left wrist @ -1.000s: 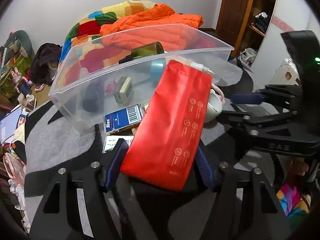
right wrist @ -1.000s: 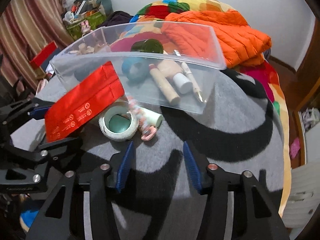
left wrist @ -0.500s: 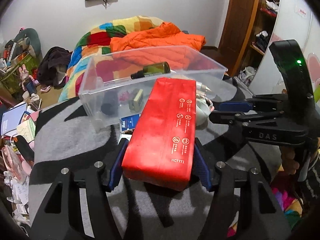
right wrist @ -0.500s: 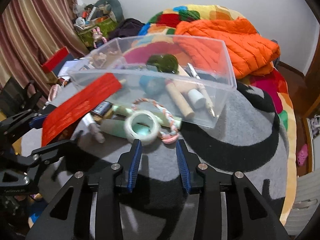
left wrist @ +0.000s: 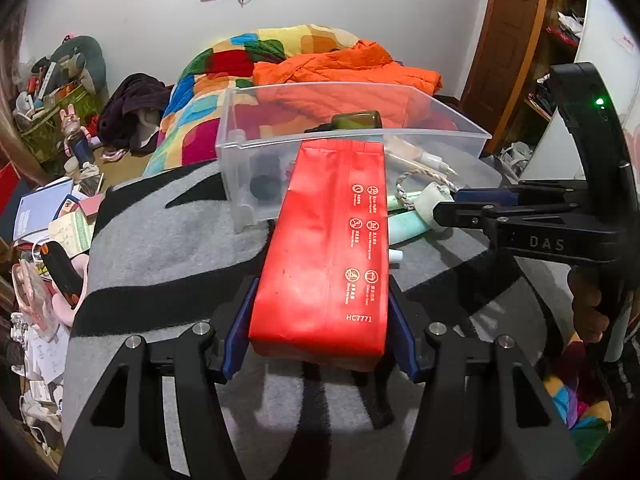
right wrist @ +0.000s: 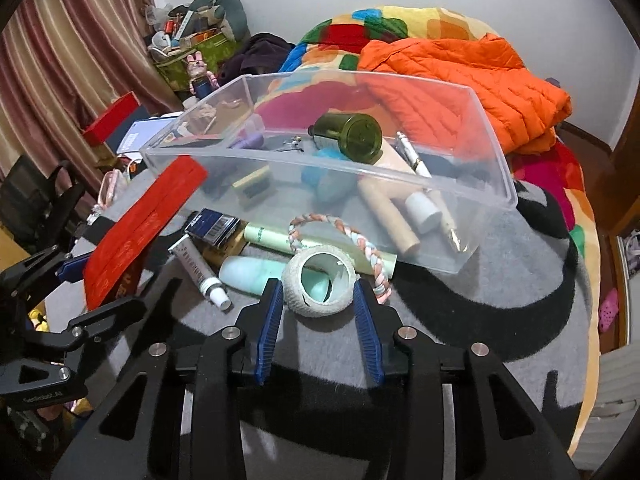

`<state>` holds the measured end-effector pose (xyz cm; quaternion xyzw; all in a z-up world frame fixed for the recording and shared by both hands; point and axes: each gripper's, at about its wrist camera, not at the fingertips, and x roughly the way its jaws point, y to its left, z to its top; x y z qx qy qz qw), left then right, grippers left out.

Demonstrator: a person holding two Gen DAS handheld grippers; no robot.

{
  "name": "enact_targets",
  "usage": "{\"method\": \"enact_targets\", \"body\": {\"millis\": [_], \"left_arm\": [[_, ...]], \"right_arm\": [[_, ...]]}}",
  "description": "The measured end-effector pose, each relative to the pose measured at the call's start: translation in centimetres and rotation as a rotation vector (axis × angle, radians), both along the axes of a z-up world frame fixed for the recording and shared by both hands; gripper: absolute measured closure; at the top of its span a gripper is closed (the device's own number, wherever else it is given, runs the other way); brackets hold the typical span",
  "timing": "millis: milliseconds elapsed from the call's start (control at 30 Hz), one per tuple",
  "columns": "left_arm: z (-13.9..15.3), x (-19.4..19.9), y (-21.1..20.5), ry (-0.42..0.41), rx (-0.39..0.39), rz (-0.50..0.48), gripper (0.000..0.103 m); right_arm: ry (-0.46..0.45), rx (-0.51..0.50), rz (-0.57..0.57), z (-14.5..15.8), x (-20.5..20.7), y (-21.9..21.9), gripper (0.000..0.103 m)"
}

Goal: Organize objects
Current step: 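Grasp the red packet with the left tool while the right tool grasps the white tape roll, then carry the red packet with the left tool while the right tool carries the white roll to the box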

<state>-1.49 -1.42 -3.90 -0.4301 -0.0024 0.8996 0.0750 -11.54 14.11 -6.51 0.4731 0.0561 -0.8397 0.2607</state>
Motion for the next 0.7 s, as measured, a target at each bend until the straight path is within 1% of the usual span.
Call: {"method": "enact_targets", "body": {"millis": [100,167,267,333,500,633,700], "left_arm": [[0.5,0.2,0.2,0.03,-0.011,-0.004,0.044],[1.0,0.2,0.6,0.052,-0.024,-0.01,0.047],[1.5,0.1,1.0,0.076,-0.036,-0.011,0.047],[1.6,-0.1,1.0,0.074,-0.031,-0.012,0.047],[1.0,0.1,0.9,0.058,-0.031,-0.001,0.047],[1.3,0.7,0.9,0.079,-0.037,-0.003,0.047],[1.7,0.9,1.0,0.093,-0.041,-0.004,0.047]], "right_arm": [[-0.001,0.007,-0.006,0.0,-0.2,-0.1,0.069],[-0.002,0.011,-0.01,0.0,-0.3,-0.2,0.066],[-0.012,0.011,-0.021,-0.2,-0.4,0.0,0.062],[-0.021,0.003,-0.027,-0.3,-0.5,0.2,0.06],[-0.033,0.007,-0.049,-0.6,-0.7,0.5,0.06],[-0.046,-0.018,-0.062,-0.7,-0.8,0.9,0.06],[-0.047,-0.014,-0.061,-0.7,-0.9,0.8,0.06]]}}
